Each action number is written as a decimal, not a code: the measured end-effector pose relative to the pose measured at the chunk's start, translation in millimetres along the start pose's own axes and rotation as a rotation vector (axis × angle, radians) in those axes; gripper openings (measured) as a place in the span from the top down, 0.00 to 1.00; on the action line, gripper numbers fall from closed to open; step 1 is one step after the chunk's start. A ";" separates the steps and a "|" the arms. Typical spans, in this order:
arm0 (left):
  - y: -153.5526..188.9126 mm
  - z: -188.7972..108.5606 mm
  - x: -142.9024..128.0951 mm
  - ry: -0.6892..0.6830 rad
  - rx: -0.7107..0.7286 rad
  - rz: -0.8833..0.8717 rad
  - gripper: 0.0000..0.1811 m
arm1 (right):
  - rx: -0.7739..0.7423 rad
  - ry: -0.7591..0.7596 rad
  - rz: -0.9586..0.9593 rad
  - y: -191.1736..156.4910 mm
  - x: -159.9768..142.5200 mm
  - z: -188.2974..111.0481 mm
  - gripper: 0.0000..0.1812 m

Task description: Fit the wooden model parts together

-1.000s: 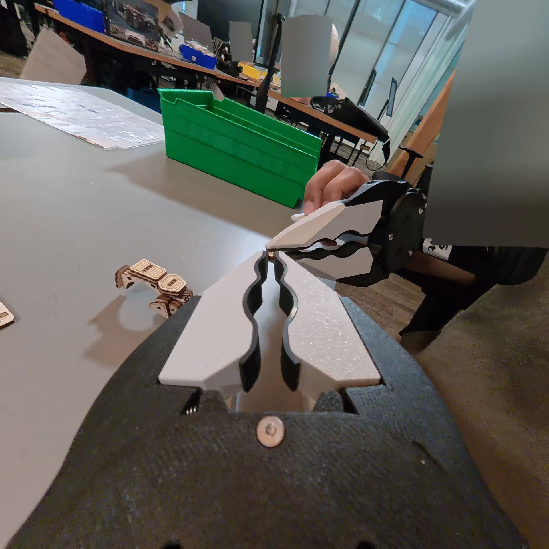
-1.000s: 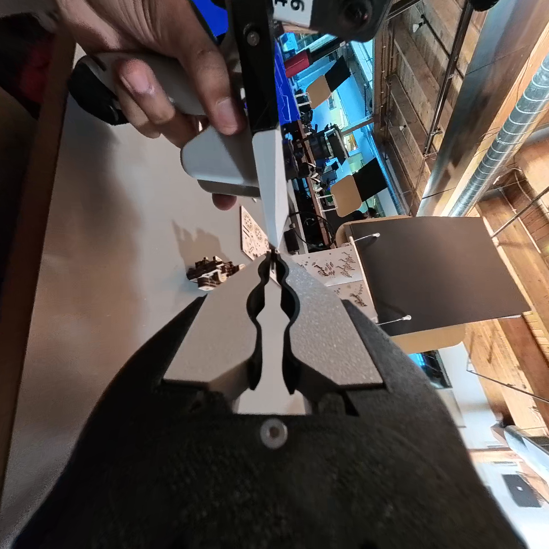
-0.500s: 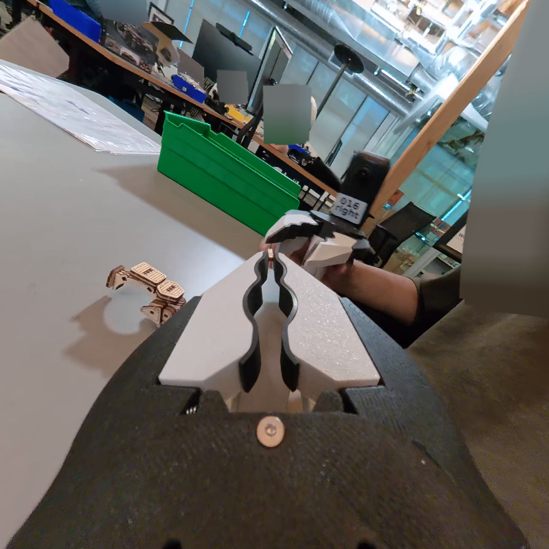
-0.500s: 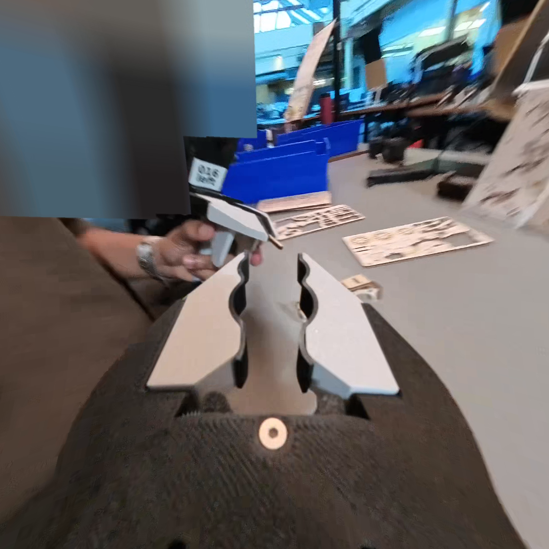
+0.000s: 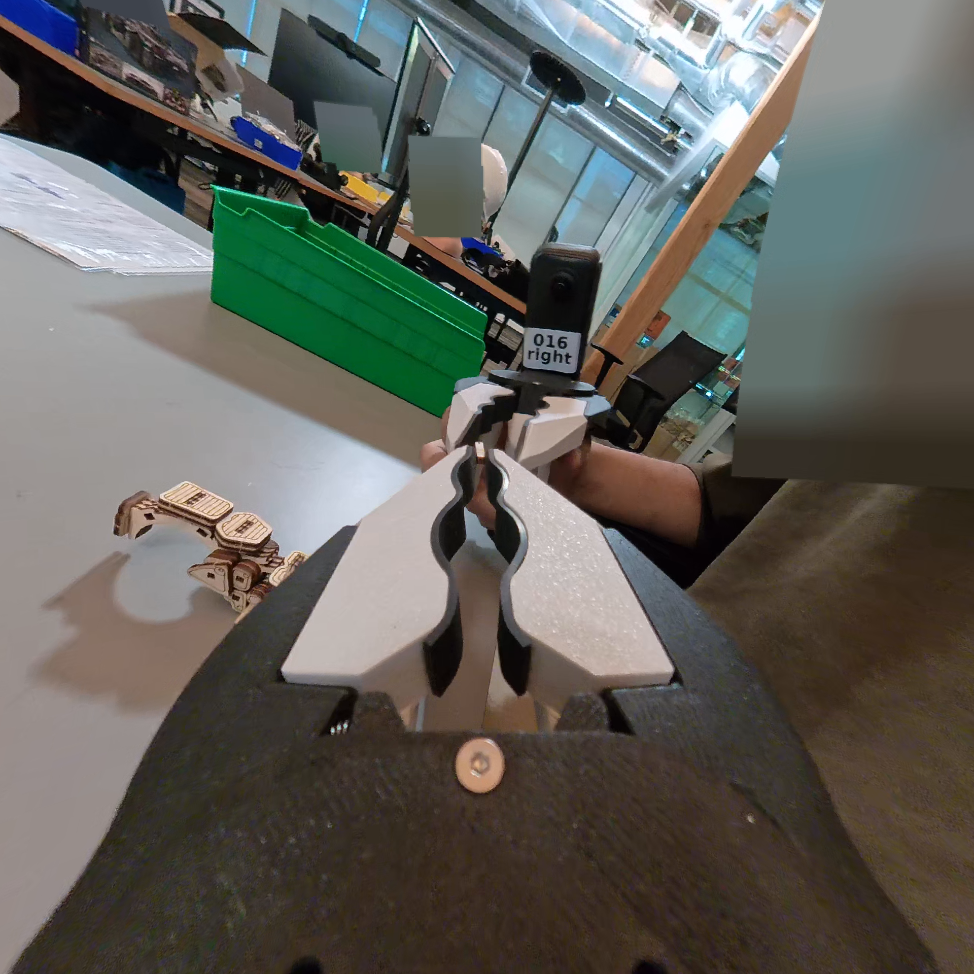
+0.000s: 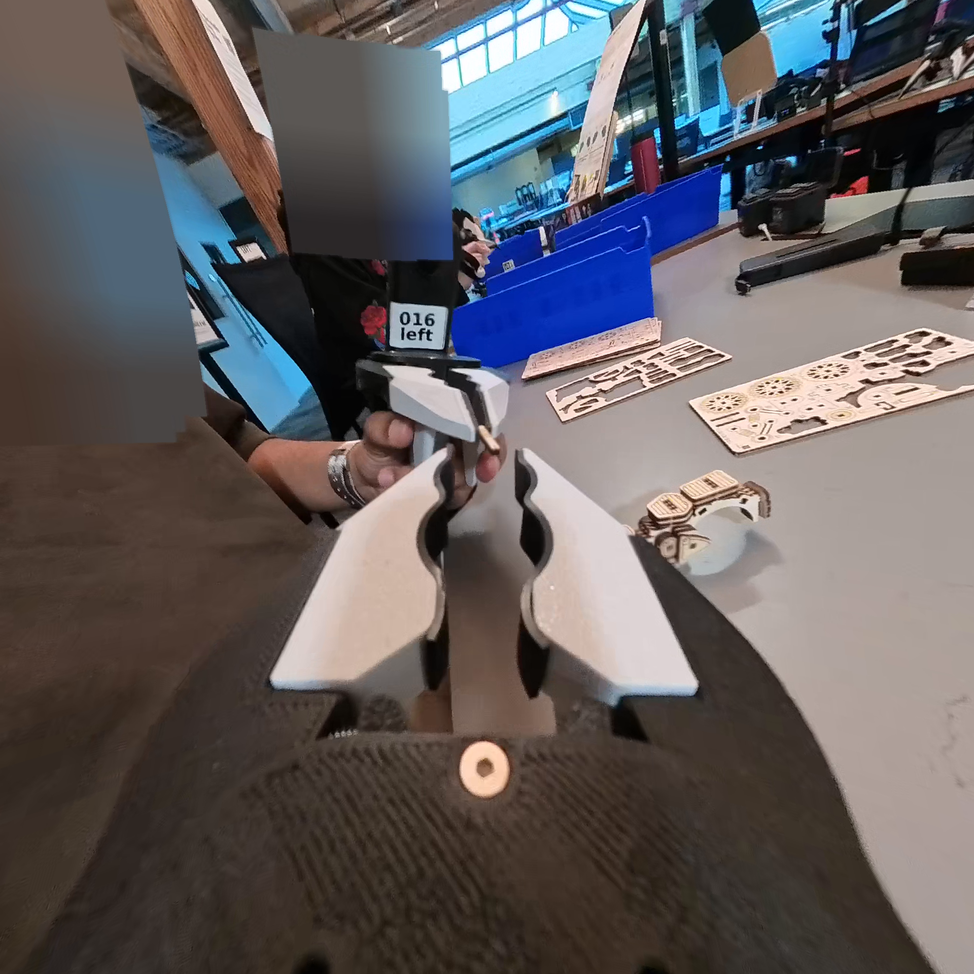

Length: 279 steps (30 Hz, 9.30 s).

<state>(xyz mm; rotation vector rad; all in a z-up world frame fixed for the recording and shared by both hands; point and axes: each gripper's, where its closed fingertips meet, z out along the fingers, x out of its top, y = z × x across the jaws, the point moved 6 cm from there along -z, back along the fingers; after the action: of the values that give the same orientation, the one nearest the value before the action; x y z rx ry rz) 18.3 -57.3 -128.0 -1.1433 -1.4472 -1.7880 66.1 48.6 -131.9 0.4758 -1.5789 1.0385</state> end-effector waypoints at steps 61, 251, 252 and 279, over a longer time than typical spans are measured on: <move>-78.8 9.8 -45.7 -0.557 0.841 0.126 0.78 | -0.502 0.041 -0.150 54.7 12.4 -30.6 1.00; -33.0 -2.9 -0.3 0.213 0.203 -0.308 0.86 | -0.394 0.079 -0.274 -1.2 13.1 8.5 0.83; -34.8 -3.0 -1.4 0.195 0.249 -0.285 0.85 | -0.413 0.078 -0.328 -3.4 13.1 8.9 0.85; -26.7 18.5 -28.0 -0.369 0.876 0.741 0.85 | -0.561 -0.142 -0.628 -13.4 -8.7 26.5 0.94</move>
<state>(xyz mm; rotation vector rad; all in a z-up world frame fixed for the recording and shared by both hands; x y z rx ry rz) 14.2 -35.1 -164.3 -1.2784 -1.4700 -0.3667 63.6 17.9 -134.6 0.6026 -1.6044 0.0774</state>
